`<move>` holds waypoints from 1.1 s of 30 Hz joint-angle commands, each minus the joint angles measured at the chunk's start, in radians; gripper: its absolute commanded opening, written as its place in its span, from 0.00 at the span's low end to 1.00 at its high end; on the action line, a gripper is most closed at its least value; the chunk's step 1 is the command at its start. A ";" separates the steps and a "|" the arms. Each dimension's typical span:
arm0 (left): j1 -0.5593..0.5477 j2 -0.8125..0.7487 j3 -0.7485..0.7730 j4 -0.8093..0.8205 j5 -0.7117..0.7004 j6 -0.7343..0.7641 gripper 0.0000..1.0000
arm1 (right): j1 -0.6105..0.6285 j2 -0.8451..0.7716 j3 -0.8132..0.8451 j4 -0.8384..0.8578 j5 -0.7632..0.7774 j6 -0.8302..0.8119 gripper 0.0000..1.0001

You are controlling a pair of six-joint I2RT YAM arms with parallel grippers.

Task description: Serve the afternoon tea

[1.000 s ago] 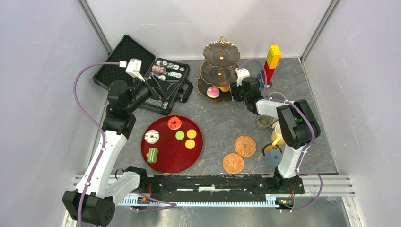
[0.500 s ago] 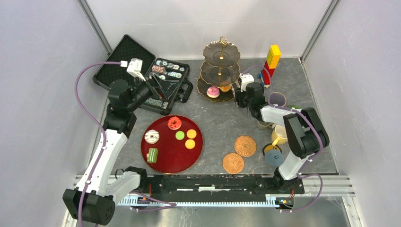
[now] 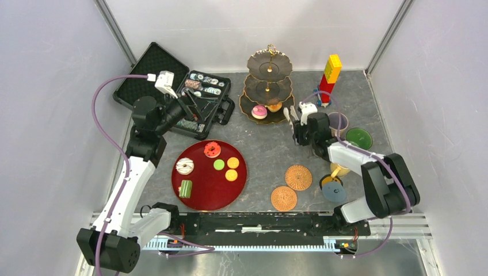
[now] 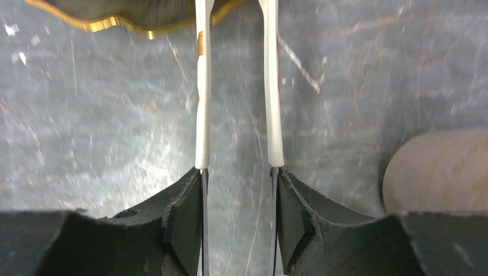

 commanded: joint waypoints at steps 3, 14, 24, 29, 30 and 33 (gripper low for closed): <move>-0.015 0.024 -0.001 0.037 0.012 -0.027 1.00 | 0.012 -0.177 -0.152 -0.040 -0.077 0.010 0.49; -0.151 0.046 0.089 0.031 -0.084 -0.028 1.00 | 0.331 -0.338 -0.120 -0.219 0.035 0.055 0.50; -0.190 0.158 0.401 -0.053 -0.143 0.016 1.00 | 0.589 -0.239 0.054 -0.253 0.081 0.107 0.52; -0.189 0.134 0.355 -0.058 -0.225 0.135 1.00 | 0.654 -0.134 0.162 -0.242 0.079 0.098 0.53; -0.189 0.124 0.331 -0.058 -0.240 0.158 1.00 | 0.659 -0.117 0.175 -0.235 0.071 0.095 0.54; -0.190 0.098 0.290 -0.079 -0.272 0.209 1.00 | 0.665 -0.057 0.195 -0.187 0.027 0.094 0.55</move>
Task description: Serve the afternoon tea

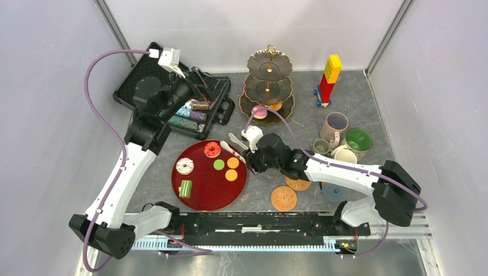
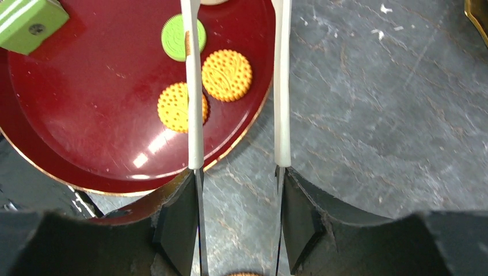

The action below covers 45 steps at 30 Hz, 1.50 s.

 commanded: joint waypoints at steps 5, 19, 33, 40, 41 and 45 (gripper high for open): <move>-0.003 -0.066 -0.078 -0.046 -0.090 0.167 1.00 | 0.028 0.168 0.100 0.102 -0.067 -0.001 0.55; 0.005 -0.068 -0.101 -0.071 -0.221 0.179 1.00 | 0.068 0.286 0.269 -0.104 0.083 0.017 0.55; 0.023 -0.030 -0.112 -0.014 -0.071 0.072 1.00 | 0.107 0.406 0.480 -0.251 0.098 0.015 0.60; 0.023 -0.031 -0.109 -0.014 -0.057 0.065 1.00 | 0.120 0.423 0.493 -0.288 0.125 0.035 0.65; 0.022 -0.030 -0.109 -0.013 -0.052 0.062 1.00 | 0.121 0.422 0.492 -0.291 0.127 0.037 0.65; 0.023 -0.031 -0.109 -0.003 -0.035 0.048 1.00 | 0.129 0.418 0.471 -0.287 0.120 0.056 0.65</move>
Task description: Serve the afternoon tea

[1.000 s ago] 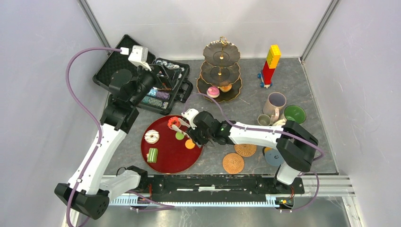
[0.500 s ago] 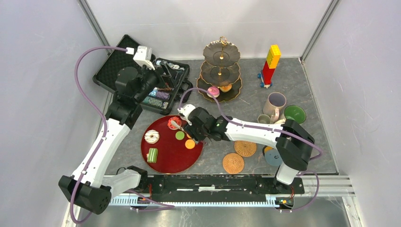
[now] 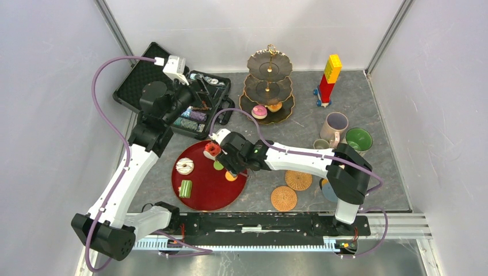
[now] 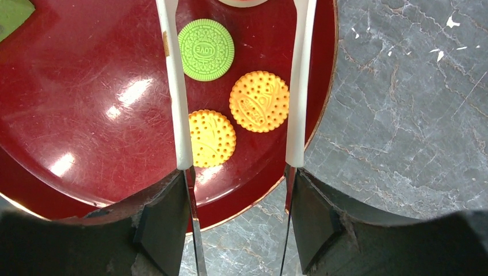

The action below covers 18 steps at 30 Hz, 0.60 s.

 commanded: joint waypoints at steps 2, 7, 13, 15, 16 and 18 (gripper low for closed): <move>0.002 -0.015 0.004 0.057 0.048 -0.056 1.00 | 0.014 -0.002 -0.004 0.021 0.001 0.047 0.65; 0.002 -0.014 0.000 0.067 0.063 -0.068 1.00 | 0.018 0.018 -0.027 0.058 -0.021 0.074 0.66; 0.002 -0.009 -0.004 0.089 0.099 -0.091 1.00 | 0.019 0.031 -0.036 0.065 0.027 0.099 0.67; 0.002 -0.010 -0.001 0.089 0.108 -0.094 1.00 | 0.020 0.046 -0.029 0.069 0.025 0.102 0.67; 0.002 -0.011 0.000 0.089 0.108 -0.096 1.00 | 0.019 0.056 -0.019 0.066 0.025 0.099 0.67; 0.002 -0.015 -0.001 0.091 0.116 -0.098 1.00 | 0.020 0.082 0.009 0.052 0.026 0.095 0.67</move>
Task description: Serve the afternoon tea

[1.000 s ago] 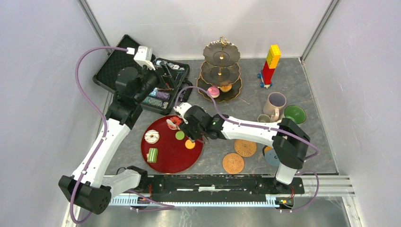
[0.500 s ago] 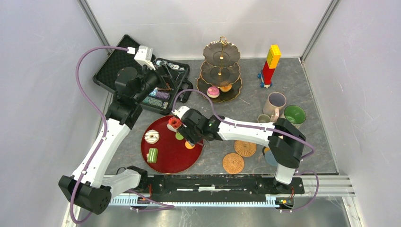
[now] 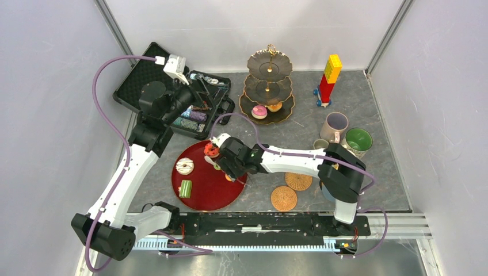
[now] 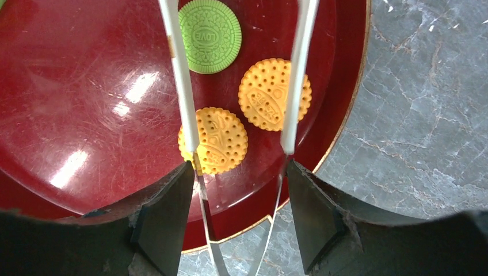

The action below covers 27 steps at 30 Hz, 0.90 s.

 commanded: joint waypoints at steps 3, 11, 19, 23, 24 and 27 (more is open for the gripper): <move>0.002 -0.015 0.001 0.054 0.049 -0.063 1.00 | 0.005 0.070 0.071 0.020 0.034 0.006 0.67; 0.002 -0.002 0.002 0.054 0.058 -0.070 1.00 | 0.004 0.088 0.066 0.029 0.051 -0.020 0.72; 0.002 -0.001 -0.002 0.054 0.069 -0.082 1.00 | 0.010 0.058 -0.016 0.091 0.042 -0.021 0.73; 0.002 0.001 -0.001 0.054 0.074 -0.086 1.00 | 0.024 0.041 -0.031 0.076 0.055 -0.033 0.77; 0.003 0.001 -0.002 0.067 0.077 -0.088 1.00 | 0.026 0.033 -0.040 0.074 0.059 -0.035 0.77; 0.003 0.003 -0.005 0.085 0.078 -0.092 1.00 | 0.030 0.009 -0.072 0.074 0.059 -0.038 0.77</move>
